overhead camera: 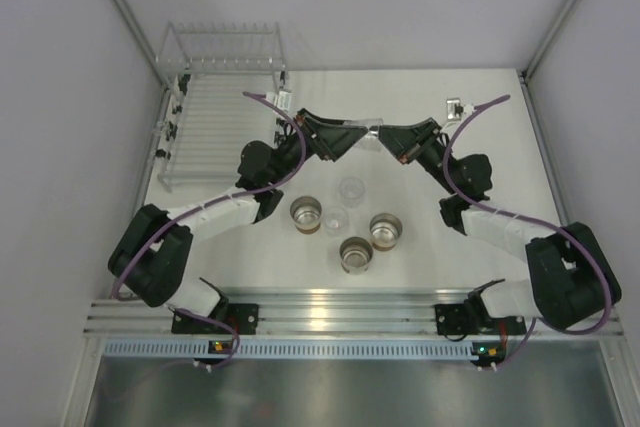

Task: Load the cups into the dish rack

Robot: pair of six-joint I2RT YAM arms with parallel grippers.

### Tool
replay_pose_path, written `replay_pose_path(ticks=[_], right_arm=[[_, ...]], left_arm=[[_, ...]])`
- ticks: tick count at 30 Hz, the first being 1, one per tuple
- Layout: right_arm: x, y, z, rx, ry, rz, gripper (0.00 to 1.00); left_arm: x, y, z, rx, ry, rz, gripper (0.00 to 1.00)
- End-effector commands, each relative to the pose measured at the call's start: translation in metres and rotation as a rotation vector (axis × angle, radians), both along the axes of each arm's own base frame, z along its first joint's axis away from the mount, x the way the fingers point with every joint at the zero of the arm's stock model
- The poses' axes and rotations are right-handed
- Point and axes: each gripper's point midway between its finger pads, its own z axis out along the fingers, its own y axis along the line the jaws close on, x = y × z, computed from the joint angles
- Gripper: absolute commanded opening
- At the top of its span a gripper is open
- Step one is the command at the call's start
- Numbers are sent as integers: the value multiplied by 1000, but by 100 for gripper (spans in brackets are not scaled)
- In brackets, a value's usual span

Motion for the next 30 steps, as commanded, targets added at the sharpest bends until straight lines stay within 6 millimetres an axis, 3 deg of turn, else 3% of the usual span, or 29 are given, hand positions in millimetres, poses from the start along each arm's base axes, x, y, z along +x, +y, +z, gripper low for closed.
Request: replay_pose_path(ticks=[1,3,6,9,10,13,21,26,30], right_arm=[[-12,4,15,55,-83,41,0],[-13,5,16,73,-96,47,0],[-10,7,10,85,-87,57,0],[-7,9,5,86,-79,63,0],[-6,9,3,86,-72,63,0],[-5,10,-1,82,-67,64,0],[-4,11,-8,65,-57,58,2],[-4,10,-10,59,-57,51,18],[-2,11,-15,48,-57,46,29]], left_arm=[[-9,0,40,-123,-94,-16,95],[-12,-3,42,-136,-99,-37,91],[-17,-13,38,-127,-92,-78,75],[-20,-19,33,-122,-72,-106,50],[-20,-20,31,-121,-64,-114,29],[-19,-22,24,-116,-42,-123,0],[-17,-20,21,-116,-30,-102,0],[-11,-4,20,-118,-42,11,0],[1,8,15,-22,-61,146,0]])
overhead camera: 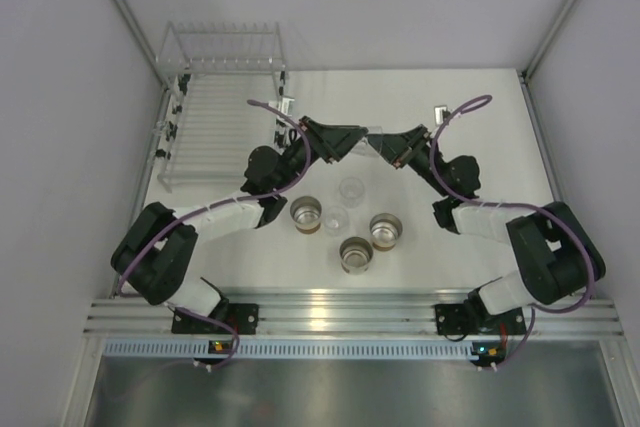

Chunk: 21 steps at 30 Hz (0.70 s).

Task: Load the cups into the dish rack

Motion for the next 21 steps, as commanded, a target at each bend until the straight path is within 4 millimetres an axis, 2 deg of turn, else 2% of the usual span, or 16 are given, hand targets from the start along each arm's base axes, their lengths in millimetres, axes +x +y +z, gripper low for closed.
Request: replay_pose_path(ticks=[1,11,16,21], right_arm=[[-14,0,29,44,-179,1,30],[-14,0,20,89,-177,21,34],[-13,0,11,73,-165,11,34],[-9,0,5,57,-153,-5,34]], left_arm=[[-10,16,36,8,-130,89,0],[4,35,45,84,-163,251,0],[14,58,51,135,-172,393,0],[15,78,64,183,-204,497,0]])
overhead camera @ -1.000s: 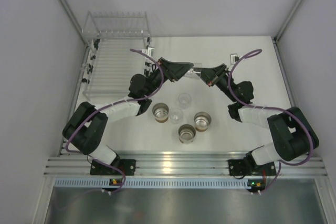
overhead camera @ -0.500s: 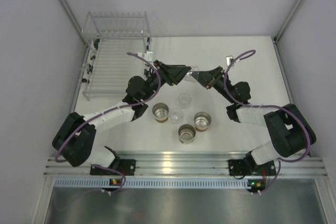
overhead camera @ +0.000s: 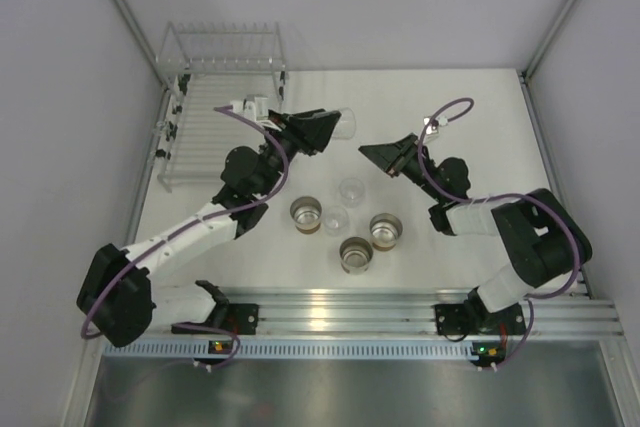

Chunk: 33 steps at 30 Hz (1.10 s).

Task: Load the cups into the dish rack

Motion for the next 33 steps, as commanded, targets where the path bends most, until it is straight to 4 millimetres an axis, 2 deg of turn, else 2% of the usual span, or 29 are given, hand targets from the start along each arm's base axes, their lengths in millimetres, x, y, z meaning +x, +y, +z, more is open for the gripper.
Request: replay_pose_path(ticks=[1,6,7,8,9,10,11,13,14,15,16,17,18,20,23,24,26,30,31,33], right_arm=[[-17,-9,62,115,-302,-18,34],[-20,-11,59,87,-297,-34,35],[-19,-12,60,82,-296,-41,35],[-22,-14,67,75,-320,-50,35],[-20,-14,63,51,-302,-55,35],[-20,-14,62,36,-299,-64,35],[-19,-15,61,5,-312,-82,35],[-19,-17,58,-51,-284,-102,35],[-20,-21,69,-76,-325,-134,35],[-16,-22,56,-127,-274,-142,35],[-15,-24,56,-153,-268,-163,35],[-16,-28,67,-180,-309,-187,35],[-15,-29,55,-228,-264,-190,35],[-14,-35,59,-270,-280,-225,35],[-18,-44,67,-316,-294,-260,36],[-17,-46,62,-339,-273,-265,36],[-17,-50,67,-355,-288,-284,36],[-16,-51,65,-373,-280,-285,36],[-17,-50,64,-373,-277,-281,36],[-15,-49,61,-380,-274,-278,36]], left_arm=[[-1,24,39,3,-96,119,0],[9,50,51,142,-117,282,0],[11,55,62,162,-127,314,0],[17,62,57,240,-109,361,0],[21,67,59,275,-99,381,0],[21,72,79,273,-118,399,0],[26,73,71,332,-83,395,0],[40,93,80,364,-60,426,0],[55,110,80,405,-14,464,0],[60,114,84,422,-8,452,0],[68,125,82,444,21,471,0],[80,152,92,458,36,530,0],[93,160,70,523,111,536,0],[110,194,57,611,163,636,0],[123,225,28,735,236,732,0],[126,231,20,754,254,744,0],[127,247,0,755,301,773,0],[124,272,-28,723,374,787,0],[121,278,-41,732,402,790,0],[116,291,-48,737,419,817,0]])
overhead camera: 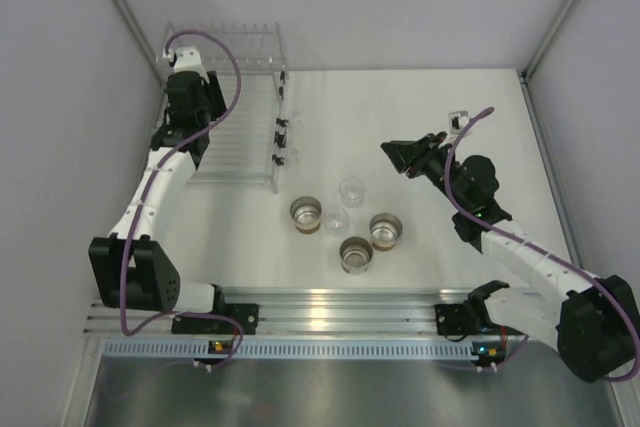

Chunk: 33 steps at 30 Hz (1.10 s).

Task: Load the cups into the dish rack

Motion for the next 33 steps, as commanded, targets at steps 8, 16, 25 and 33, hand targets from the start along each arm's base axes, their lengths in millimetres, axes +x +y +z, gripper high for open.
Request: replay_pose_path(ticks=[8,16,25,33], right_arm=[[5,8,10,-12,-34,18,36],[5,7,7,-24,-33,14,36],[3,8,8,-13,-36,21,35],[2,7,8,-14,-35,19,35]], left_arm=[[-8,77,-52,70,51,217,0],[-10,105,-97,151,130,324,0],[-10,112,-145,173,240,335,0],[-8,113,-174,144,309,313,0]])
